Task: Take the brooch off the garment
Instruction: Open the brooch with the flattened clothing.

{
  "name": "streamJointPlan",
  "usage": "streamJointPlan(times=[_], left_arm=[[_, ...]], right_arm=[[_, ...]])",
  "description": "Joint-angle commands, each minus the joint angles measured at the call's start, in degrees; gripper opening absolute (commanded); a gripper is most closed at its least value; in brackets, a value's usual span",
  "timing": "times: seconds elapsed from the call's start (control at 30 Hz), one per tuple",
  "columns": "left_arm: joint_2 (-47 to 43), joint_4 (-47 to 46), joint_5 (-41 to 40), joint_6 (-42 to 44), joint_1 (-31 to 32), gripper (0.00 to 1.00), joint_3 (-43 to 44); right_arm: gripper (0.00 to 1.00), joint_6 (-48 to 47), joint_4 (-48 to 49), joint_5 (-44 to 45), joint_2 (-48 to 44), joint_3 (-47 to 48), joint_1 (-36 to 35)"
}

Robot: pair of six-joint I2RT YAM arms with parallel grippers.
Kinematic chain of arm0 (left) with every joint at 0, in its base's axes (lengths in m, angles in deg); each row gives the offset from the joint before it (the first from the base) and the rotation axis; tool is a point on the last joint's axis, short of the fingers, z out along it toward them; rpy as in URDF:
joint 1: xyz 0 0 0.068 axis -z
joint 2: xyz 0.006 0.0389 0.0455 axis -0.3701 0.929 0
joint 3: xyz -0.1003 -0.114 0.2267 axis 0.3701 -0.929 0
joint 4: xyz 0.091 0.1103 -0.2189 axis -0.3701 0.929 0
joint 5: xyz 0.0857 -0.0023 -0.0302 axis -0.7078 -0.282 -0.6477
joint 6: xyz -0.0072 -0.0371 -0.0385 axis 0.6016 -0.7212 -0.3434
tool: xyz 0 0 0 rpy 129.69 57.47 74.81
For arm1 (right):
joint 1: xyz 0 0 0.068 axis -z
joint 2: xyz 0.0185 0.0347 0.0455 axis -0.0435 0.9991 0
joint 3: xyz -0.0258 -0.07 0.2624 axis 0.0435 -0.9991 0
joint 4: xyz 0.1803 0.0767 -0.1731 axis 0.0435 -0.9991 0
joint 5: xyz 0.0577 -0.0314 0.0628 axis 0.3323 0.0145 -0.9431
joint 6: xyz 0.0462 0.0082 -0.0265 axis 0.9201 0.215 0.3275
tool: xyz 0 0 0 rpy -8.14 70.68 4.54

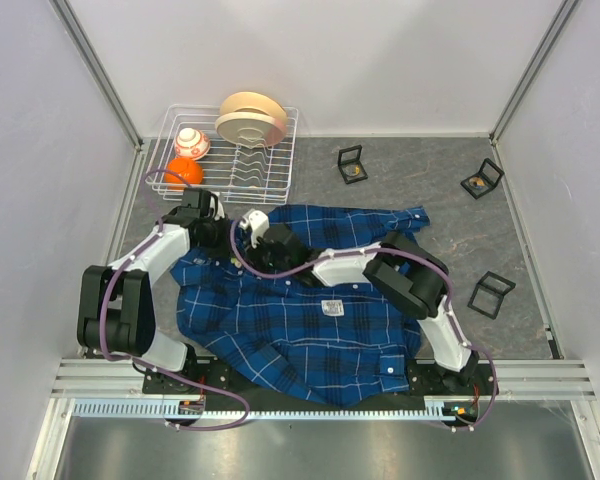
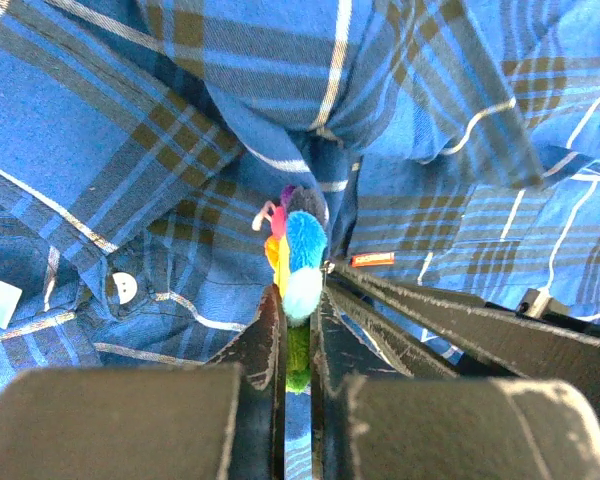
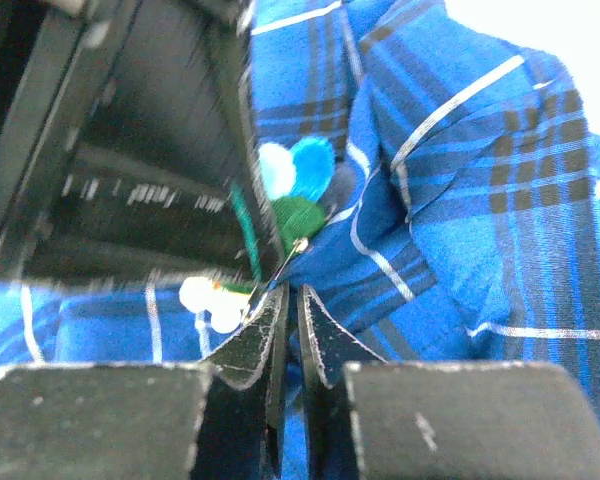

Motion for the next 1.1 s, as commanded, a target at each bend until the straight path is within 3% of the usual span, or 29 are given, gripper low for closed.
streamJointPlan(times=[0.0,0.1,0.23,0.43,0.53,0.67,1.07], left_arm=[[-2.5,-2.9,6.1,-1.6,1.5,0.02,0.7],[-2.3,-0.3,1.6,-0.7,1.5,0.02,1.7],[-3.4,0.4,-2.1,0.5,1.5,0.02,1.8],[-3.5,1.6,-2.6,1.7,1.5,0.02,2.3],[-3.3,2.2,-3.0,1.9,1.5,0.02,2.6],[-3.5,2.2,-3.0,1.9,1.5,0.02,3.1],[-2.6,1.5,-1.7,1.9,1.5,0.02,3.5]], right_arm=[[0.15,-1.3,23.4,-5.8,-7.8,-11.7,-3.0],[0.14,1.2,27.6,-3.6,-10.0,-15.6,-2.3],[0.15,2.0,24.1,-0.2,-10.2,-15.2,-1.5],[0.2,8.4,8.1,2.2,-5.5,-5.6,2.4],[0.28,11.0,1.6,-3.2,-2.1,-0.7,4.3],[0.37,12.3,3.6,-6.5,-1.3,-1.6,5.0],[0.36,16.1,9.6,-12.5,-0.9,-4.3,5.6]])
